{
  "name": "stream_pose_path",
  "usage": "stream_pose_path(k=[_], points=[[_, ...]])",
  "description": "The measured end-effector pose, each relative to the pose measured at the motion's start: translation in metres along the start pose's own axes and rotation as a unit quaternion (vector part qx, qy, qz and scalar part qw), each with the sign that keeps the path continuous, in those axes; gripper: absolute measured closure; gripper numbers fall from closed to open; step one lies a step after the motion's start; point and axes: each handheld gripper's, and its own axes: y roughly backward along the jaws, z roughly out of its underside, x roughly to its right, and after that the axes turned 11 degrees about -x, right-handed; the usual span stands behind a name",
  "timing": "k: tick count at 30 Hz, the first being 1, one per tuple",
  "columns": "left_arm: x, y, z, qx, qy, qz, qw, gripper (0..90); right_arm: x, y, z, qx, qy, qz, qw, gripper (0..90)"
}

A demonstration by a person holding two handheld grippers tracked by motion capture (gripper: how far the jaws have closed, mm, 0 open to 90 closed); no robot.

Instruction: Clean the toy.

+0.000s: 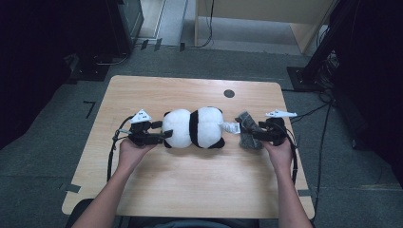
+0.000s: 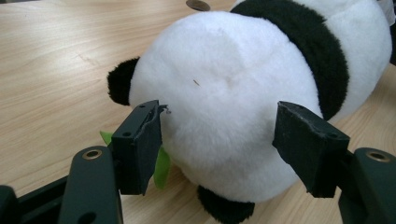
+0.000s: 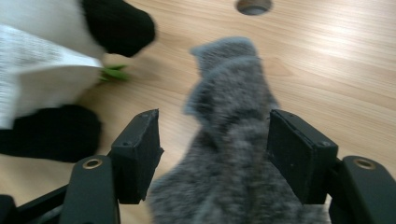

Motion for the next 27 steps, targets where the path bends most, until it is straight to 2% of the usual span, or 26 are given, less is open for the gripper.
stream_pose_path(k=[4, 7, 8, 10, 11, 13, 16, 22, 24, 27], points=[[0.0, -0.004, -0.003, -0.006, -0.005, -0.003, 1.0, 31.9, 0.006, -0.011, 0.002, -0.004, -0.006, 0.006, 1.0, 41.0], [-0.001, -0.005, -0.003, -0.005, 0.0, -0.001, 1.0, 31.6, 0.007, -0.021, 0.004, -0.021, -0.009, 0.017, 0.9996, 43.2], [-0.002, -0.005, -0.003, -0.004, 0.0, -0.001, 1.0, 31.5, 0.007, -0.024, 0.005, -0.027, -0.011, 0.022, 0.9993, 46.1], [-0.001, -0.006, -0.003, -0.005, 0.0, -0.002, 1.0, 31.3, 0.009, -0.032, 0.008, -0.038, -0.015, 0.014, 0.9991, 55.8], [-0.001, -0.006, -0.003, -0.005, -0.001, -0.002, 1.0, 31.2, 0.009, -0.035, 0.01, -0.044, -0.014, 0.022, 0.9987, 60.2], [-0.002, -0.006, -0.002, -0.007, -0.001, -0.003, 1.0, 30.6, 0.007, -0.038, 0.013, -0.045, -0.002, 0.032, 0.9985, 64.6], [-0.003, -0.007, -0.001, -0.01, 0.0, -0.002, 0.9999, 29.0, 0.007, -0.043, 0.016, -0.053, 0.0, 0.036, 0.998, 66.8], [-0.004, -0.008, 0.0, -0.011, 0.004, 0.001, 0.9999, 27.9, 0.007, -0.047, 0.024, -0.032, 0.008, 0.04, 0.9986, 66.0], [-0.004, -0.009, 0.0, -0.011, 0.004, 0.001, 0.9999, 27.9, 0.007, -0.047, 0.026, -0.023, -0.004, 0.041, 0.9989, 65.7], [-0.004, -0.009, 0.0, -0.013, 0.003, 0.0, 0.9999, 27.7, 0.005, -0.047, 0.027, -0.02, -0.009, 0.049, 0.9986, 67.6]])
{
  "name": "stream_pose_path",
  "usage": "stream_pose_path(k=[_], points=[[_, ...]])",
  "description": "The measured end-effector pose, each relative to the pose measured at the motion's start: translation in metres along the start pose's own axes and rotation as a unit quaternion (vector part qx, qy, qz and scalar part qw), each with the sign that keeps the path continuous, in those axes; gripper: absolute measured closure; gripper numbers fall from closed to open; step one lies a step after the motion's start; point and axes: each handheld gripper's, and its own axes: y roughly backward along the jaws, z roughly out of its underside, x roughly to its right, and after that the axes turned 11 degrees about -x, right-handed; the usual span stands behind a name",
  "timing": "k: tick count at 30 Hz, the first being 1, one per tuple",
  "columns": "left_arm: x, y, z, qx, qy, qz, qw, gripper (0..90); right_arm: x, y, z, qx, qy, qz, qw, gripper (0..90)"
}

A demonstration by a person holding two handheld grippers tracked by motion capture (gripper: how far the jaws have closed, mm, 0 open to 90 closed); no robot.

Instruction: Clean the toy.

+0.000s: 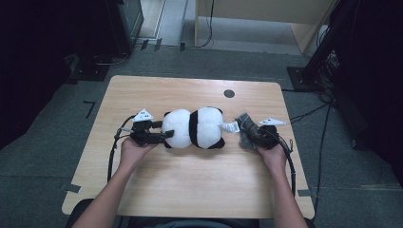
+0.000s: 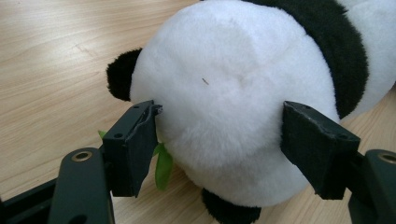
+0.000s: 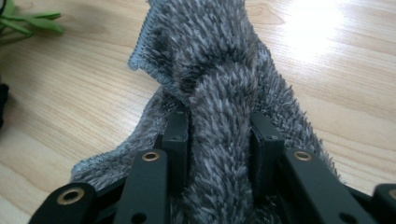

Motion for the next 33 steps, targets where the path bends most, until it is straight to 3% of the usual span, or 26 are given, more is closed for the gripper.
stream_pose_path(k=[3, 9, 15, 22, 28, 33], points=[[-0.001, 0.0, 0.0, -0.002, 0.002, 0.003, 1.0, 27.4, 0.0, 0.001, -0.001, -0.003, 0.013, 0.009, 0.9999, 75.1], [0.001, 0.0, 0.001, -0.002, 0.004, -0.001, 1.0, 27.4, 0.002, 0.013, -0.012, -0.01, -0.006, -0.004, 0.9999, 79.7], [0.003, 0.002, 0.0, 0.0, 0.001, -0.008, 1.0, 27.9, 0.001, 0.03, -0.023, -0.015, -0.019, -0.038, 0.999, 79.5], [0.005, 0.002, 0.0, 0.003, -0.002, -0.007, 1.0, 28.3, -0.009, 0.051, -0.037, -0.009, -0.005, -0.041, 0.9991, 79.4], [-0.003, -0.005, 0.004, 0.006, 0.01, 0.005, 0.9999, 19.7, -0.024, 0.072, -0.058, 0.004, 0.018, -0.057, 0.9982, 79.3], [-0.006, -0.007, 0.005, -0.003, 0.02, 0.018, 0.9996, 18.8, -0.042, 0.088, -0.08, 0.015, 0.046, -0.066, 0.9966, 79.2]])
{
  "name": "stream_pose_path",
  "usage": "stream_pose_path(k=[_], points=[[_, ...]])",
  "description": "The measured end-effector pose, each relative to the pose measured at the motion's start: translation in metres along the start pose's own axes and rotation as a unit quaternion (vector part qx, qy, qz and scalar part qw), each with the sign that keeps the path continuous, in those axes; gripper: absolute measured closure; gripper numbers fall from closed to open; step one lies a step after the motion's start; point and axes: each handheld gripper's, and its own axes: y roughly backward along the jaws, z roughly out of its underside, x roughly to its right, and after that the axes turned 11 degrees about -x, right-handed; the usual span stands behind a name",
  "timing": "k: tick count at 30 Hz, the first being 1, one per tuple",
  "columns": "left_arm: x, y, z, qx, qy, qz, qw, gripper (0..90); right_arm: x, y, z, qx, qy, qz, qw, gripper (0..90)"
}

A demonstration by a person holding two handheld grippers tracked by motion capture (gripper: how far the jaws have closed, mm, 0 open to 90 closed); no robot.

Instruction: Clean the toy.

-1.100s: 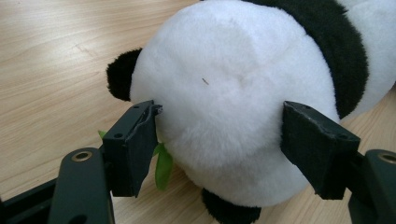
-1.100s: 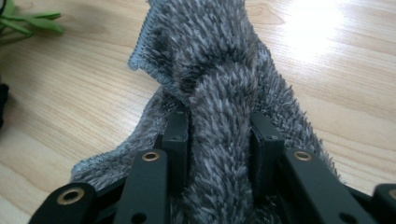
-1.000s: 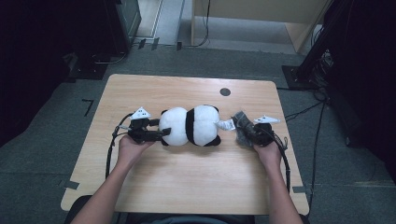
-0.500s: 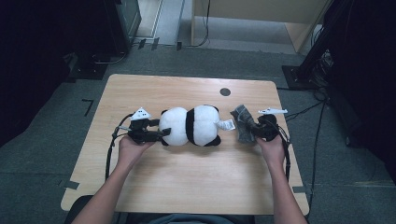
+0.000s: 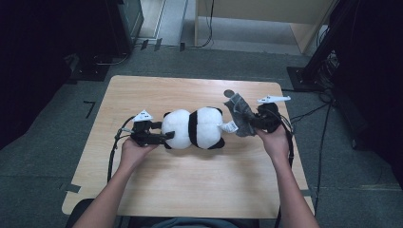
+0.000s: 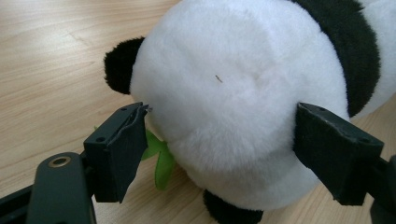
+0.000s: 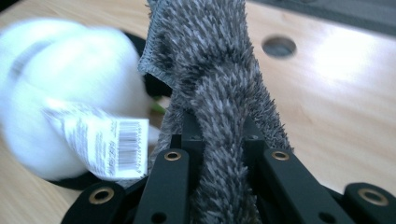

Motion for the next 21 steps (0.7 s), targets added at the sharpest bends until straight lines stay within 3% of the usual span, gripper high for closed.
stream_pose_path(k=[10, 21], points=[[0.002, -0.002, 0.002, -0.006, -0.006, 0.01, 0.9999, 36.1, -0.041, 0.011, -0.061, -0.005, 0.064, -0.018, 0.9978, 78.9], [0.006, 0.0, 0.0, -0.012, 0.005, 0.0, 0.9999, 47.0, -0.088, -0.014, -0.115, -0.043, 0.115, -0.043, 0.9915, 78.8]])
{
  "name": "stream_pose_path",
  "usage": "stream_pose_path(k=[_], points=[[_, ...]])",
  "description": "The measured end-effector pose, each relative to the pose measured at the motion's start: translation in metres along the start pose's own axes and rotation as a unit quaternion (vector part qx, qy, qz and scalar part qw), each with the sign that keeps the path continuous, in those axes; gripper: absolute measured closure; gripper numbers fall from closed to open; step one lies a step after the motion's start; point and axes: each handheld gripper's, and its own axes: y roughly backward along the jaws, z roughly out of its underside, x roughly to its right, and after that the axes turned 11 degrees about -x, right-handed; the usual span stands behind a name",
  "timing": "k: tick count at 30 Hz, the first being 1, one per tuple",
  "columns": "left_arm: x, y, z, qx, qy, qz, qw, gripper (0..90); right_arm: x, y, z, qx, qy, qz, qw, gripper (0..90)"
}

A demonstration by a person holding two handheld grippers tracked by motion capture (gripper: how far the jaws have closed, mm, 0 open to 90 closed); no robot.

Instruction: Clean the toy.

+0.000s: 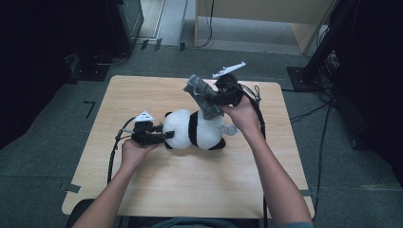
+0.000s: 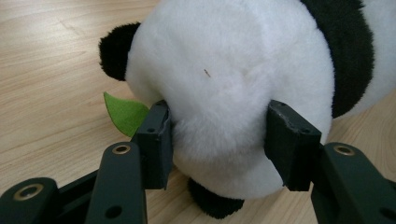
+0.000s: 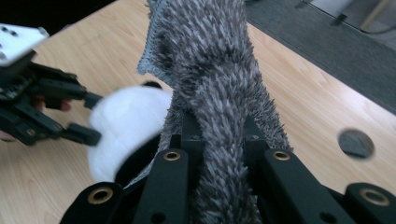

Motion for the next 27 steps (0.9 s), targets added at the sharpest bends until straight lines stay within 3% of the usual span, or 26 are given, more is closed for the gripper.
stream_pose_path(k=[3, 10, 16, 22, 27], points=[[0.004, 0.0, -0.001, 0.002, -0.005, -0.011, 0.9999, 48.2, -0.008, -0.011, -0.015, -0.003, 0.015, -0.008, 0.9998, 78.7], [0.006, 0.001, -0.001, 0.002, 0.0, -0.014, 0.9999, 51.9, -0.028, -0.048, -0.042, -0.027, 0.04, -0.029, 0.9984, 78.5], [0.007, 0.001, -0.002, 0.002, 0.001, -0.016, 0.9999, 53.2, -0.046, -0.078, -0.061, -0.041, 0.045, -0.058, 0.9964, 78.5], [0.008, 0.002, -0.002, 0.0, 0.003, -0.017, 0.9999, 54.1, -0.056, -0.113, -0.066, -0.077, 0.056, -0.07, 0.993, 78.1], [0.007, 0.001, -0.002, -0.002, 0.005, -0.016, 0.9999, 55.6, -0.05, -0.129, -0.06, -0.106, 0.053, -0.064, 0.991, 77.2]])
